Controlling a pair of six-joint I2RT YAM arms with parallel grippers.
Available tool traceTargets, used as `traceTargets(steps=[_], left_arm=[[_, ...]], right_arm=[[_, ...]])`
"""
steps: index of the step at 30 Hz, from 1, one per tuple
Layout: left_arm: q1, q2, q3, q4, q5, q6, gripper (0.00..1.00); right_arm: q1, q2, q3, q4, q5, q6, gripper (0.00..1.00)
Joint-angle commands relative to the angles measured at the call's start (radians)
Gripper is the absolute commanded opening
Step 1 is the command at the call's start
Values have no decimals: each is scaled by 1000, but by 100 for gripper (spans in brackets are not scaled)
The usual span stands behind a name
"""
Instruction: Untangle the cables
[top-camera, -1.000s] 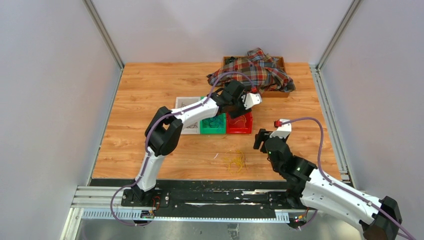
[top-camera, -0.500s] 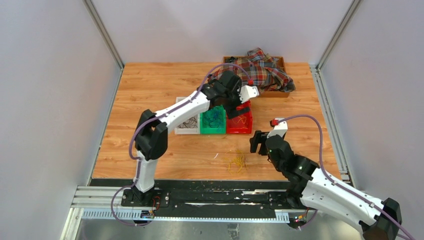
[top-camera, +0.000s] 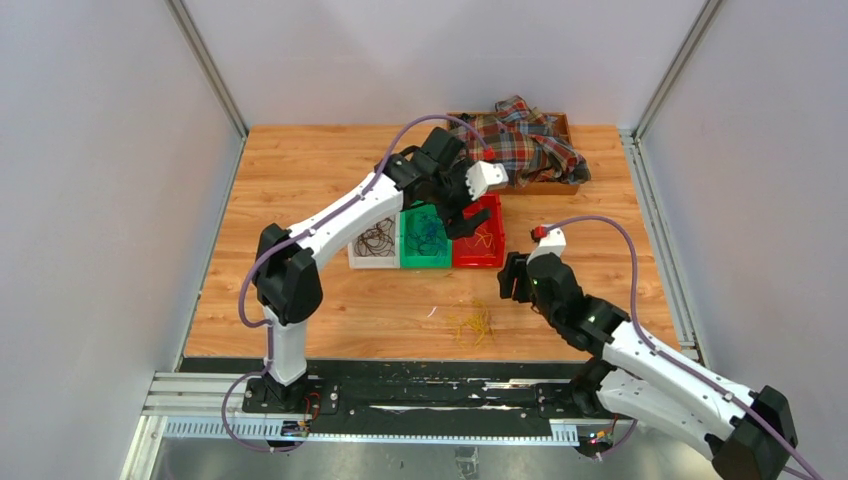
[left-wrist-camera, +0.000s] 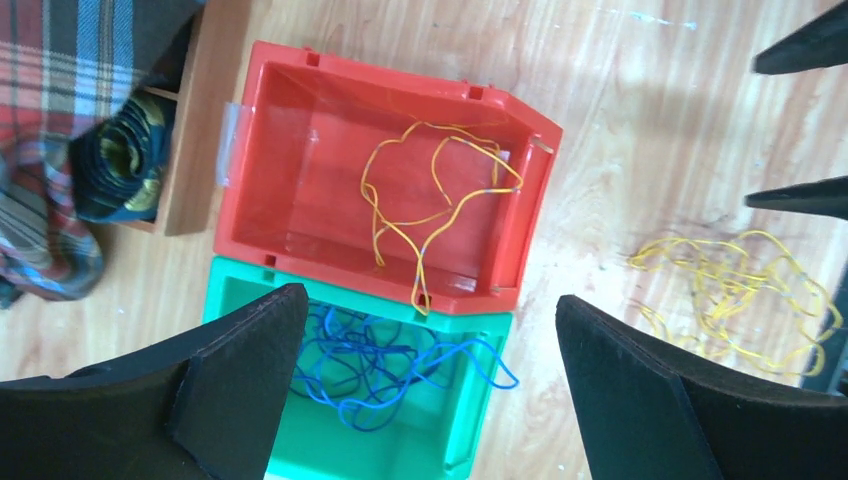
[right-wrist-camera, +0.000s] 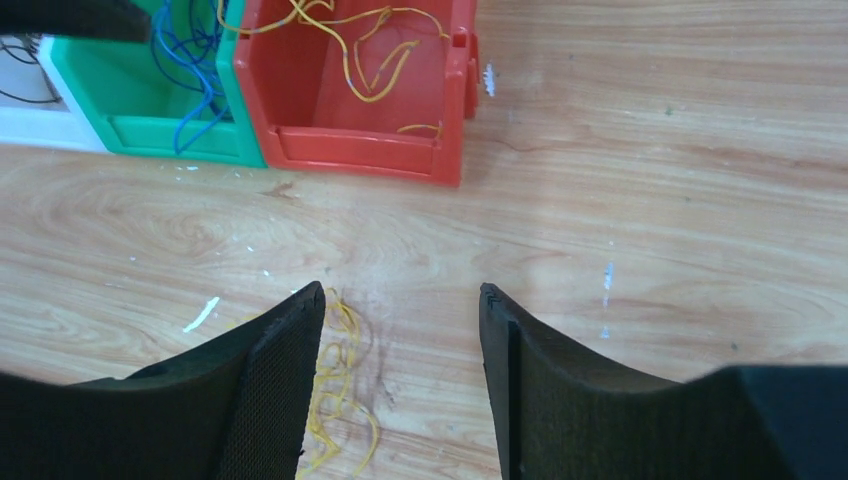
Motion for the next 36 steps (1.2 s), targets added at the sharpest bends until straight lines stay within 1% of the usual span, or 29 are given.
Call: traceTargets(steps=[1,3,6,8,11,13,15,17,19,21,25,28,30,33,36], left_arm=[[45,-51,15,-106,114,-81,99],[52,-104,-62,-113,118,-66,100],[65,-187,-178,-113,117,-63,98],[78,-238,-236,-113,102,-71,98],[112,-282,-271,-117,104,-90,98],[143,-303,-281,-118,112,-100,98],[157,-321,-292,-118,112,-94,98],[165,-340,-306,-117,111,-85,98],[170,-360,-319,-117,115,-82,98],[174,-377,-331,-118,112,-74,98],[179,-407,-348,-116,81,-57,98],[191,-421,-360,-114,77,-48,98],[197,-427,-370,-103,76,-46,98],[204,-432,-385,-84,73,-51,98],[207,-435,-384,-83,74,-55,98]], right_arm=[[-83,70,74,45,-190,-28,57],[-85,94,56,87,-258,-38,59],[-88,147,37,152,-247,-38,65],[-102,215,80,170,-234,-68,68],[-155,343,179,222,-254,-95,68],[-206,437,257,259,-300,-73,65],[-227,537,341,279,-331,-45,62],[-234,641,427,288,-368,-23,58],[-233,714,477,289,-381,4,54],[-233,772,502,301,-389,27,47],[-234,852,525,286,-386,58,28],[-233,876,510,265,-376,79,16],[-233,878,488,258,-367,88,12],[-234,873,441,267,-321,101,8],[-234,885,425,277,-270,75,6]])
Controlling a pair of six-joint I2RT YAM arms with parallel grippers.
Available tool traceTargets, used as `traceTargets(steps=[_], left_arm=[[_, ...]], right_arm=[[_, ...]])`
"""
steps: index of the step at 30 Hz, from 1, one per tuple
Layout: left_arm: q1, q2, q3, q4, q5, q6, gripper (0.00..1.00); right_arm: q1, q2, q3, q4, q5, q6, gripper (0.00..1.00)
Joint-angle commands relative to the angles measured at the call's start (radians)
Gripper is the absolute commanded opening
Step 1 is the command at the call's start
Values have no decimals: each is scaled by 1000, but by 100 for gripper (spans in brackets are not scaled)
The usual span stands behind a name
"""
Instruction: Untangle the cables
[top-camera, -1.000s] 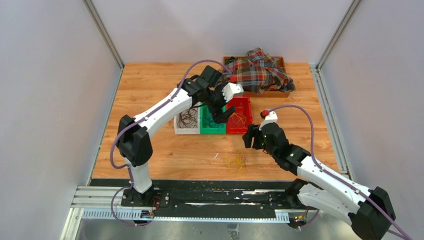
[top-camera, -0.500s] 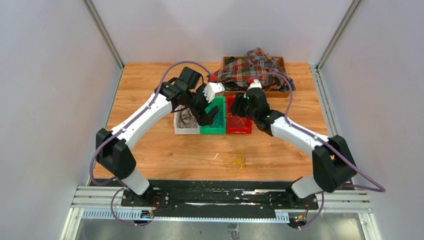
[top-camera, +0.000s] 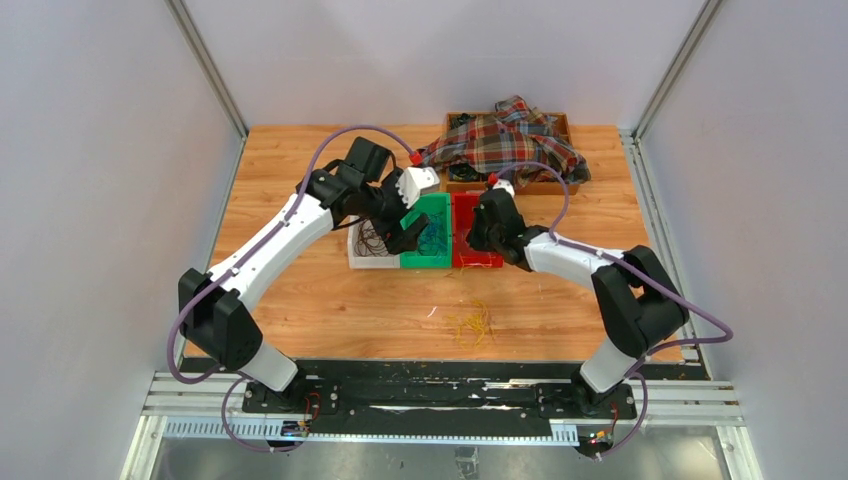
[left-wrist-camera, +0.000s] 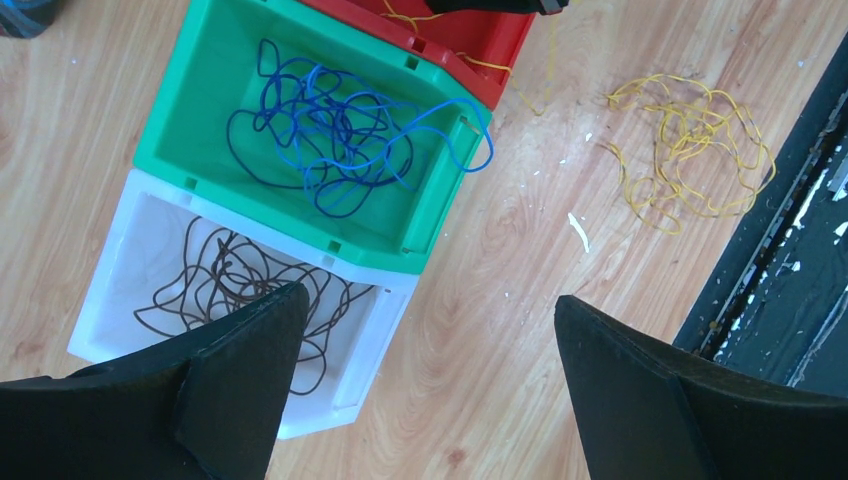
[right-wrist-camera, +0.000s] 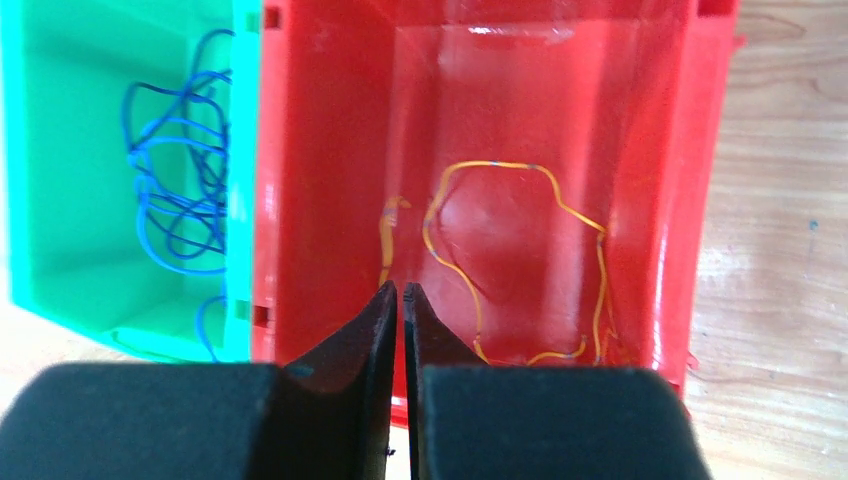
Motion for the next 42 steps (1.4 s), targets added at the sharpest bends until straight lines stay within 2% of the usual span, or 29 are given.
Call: traceTargets(steps=[1,4,6,10,12,24,28,37,42], left_arm=[[11,-28,-10,23,-1,6,98],[11,-36,-7,13,4,13,98],[11,-40,-5,4,7,18,98],[11,-43,10,-13,-2,30,98],[11,-46,15,-17,-8,36,98],[15,-55,29,-26,-5,57,98],[15,-59,37,-35,6,55,98],[16,-82,18,-33,15,55,98],[15,-92,13,-33,16,57,98]], right_arm=[[-9,9,-25,1,83,-13,6],[-8,16,2,8,88,-63,7],[-8,0,28,25,87,-114,11],[-8,-55,132,-53,65,-222,35],[-7,-102,146,-104,66,-237,43],[36,-381,-95,-369,73,-75,62],[38,-368,-116,-422,51,-39,65],[34,-231,-77,-368,-58,58,66],[22,-182,-88,-292,-96,118,60]])
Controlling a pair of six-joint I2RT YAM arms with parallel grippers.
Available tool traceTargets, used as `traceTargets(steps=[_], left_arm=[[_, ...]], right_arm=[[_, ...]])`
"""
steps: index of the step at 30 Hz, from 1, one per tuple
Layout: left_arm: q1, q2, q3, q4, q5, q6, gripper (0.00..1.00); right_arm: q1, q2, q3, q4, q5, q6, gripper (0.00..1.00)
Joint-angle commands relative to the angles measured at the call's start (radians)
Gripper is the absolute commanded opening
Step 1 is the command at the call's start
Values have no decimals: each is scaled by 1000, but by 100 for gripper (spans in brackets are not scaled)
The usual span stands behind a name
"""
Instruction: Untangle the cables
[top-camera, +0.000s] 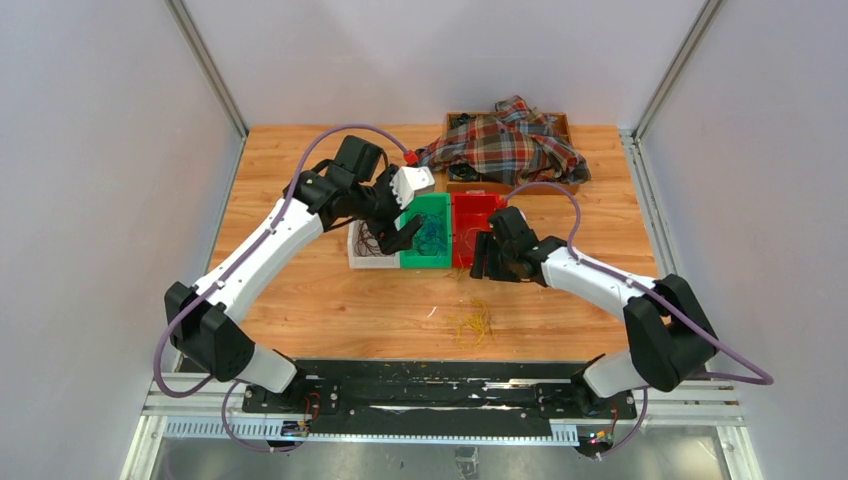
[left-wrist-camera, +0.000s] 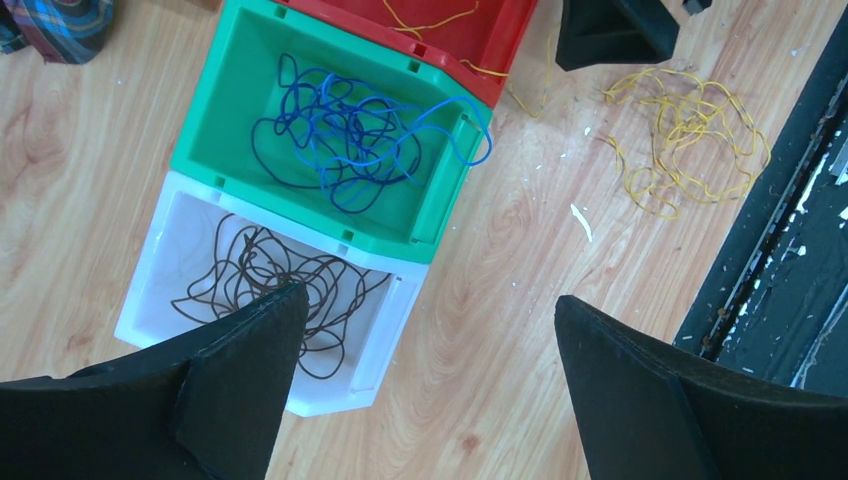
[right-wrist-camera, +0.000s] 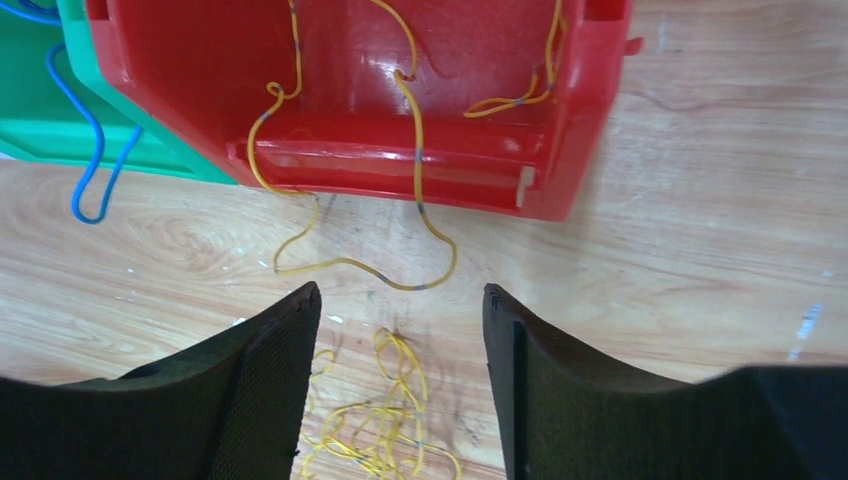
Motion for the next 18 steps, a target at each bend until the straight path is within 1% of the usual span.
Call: traceTargets(steps=[1,5,9,16,18], left_arm=[[10,-35,6,-2,18,12,98],[11,-38,-5,-2,17,16,98],[11,-41,-8,-2,20,15,98],[11,-43,-7,-2,23,12,98],[11,-42,-7,-3,23,10,98]], right_arm=[[-6,26,13,87,-52,81,58],[-7,42,14,126,-62,109,48],[-13,45,10,156,-76,128,44],[-21,55,2,183,-49,148,37],[-27,59,6,203,-39,149,34]])
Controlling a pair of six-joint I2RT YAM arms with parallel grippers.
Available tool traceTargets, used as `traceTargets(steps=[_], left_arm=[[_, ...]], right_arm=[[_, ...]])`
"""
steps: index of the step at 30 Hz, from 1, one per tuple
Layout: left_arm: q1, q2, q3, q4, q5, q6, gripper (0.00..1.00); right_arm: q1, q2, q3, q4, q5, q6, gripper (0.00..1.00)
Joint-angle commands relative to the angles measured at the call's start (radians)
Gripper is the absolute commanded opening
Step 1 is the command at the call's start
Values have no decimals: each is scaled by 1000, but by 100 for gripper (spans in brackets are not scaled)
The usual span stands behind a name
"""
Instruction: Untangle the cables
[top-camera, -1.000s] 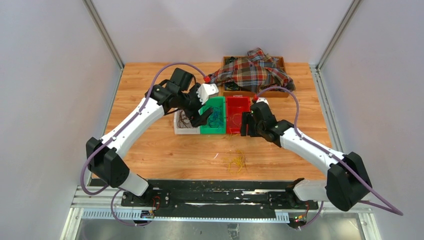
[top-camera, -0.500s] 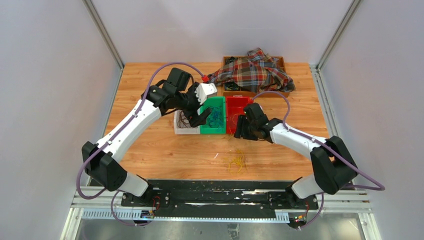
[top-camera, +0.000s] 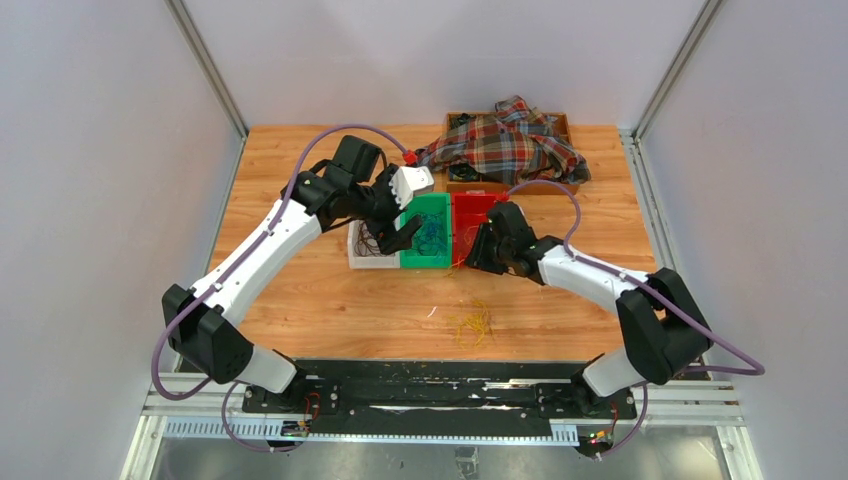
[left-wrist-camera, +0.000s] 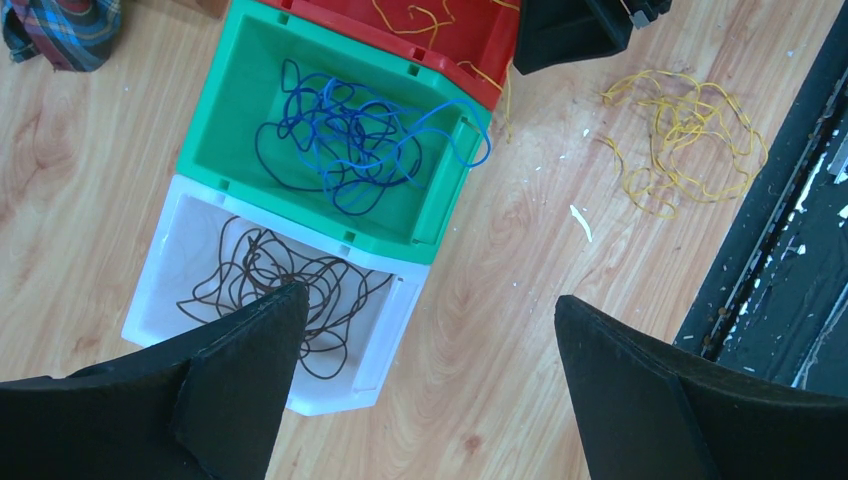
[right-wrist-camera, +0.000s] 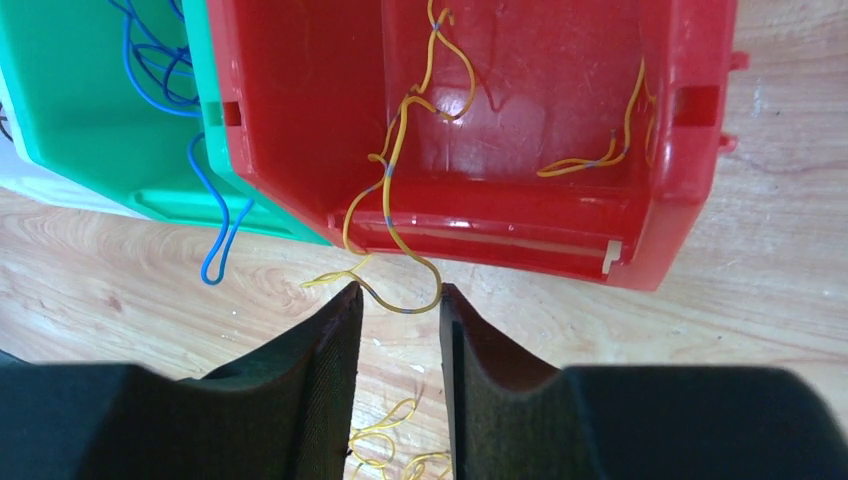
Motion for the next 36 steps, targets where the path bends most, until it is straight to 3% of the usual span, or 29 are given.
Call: traceTargets(steps=[1,20,36], left_arm=[[11,-26,-7,-2,21,1,98],[11,-29,-22,-2,25,10,98],[12,-31,-23,-3,20,21,98]], right_arm=[[-23,20,13,45,31,18,32],[-66,139,141,46,58,-56,23],[-86,376,342,3,101,-184,15]])
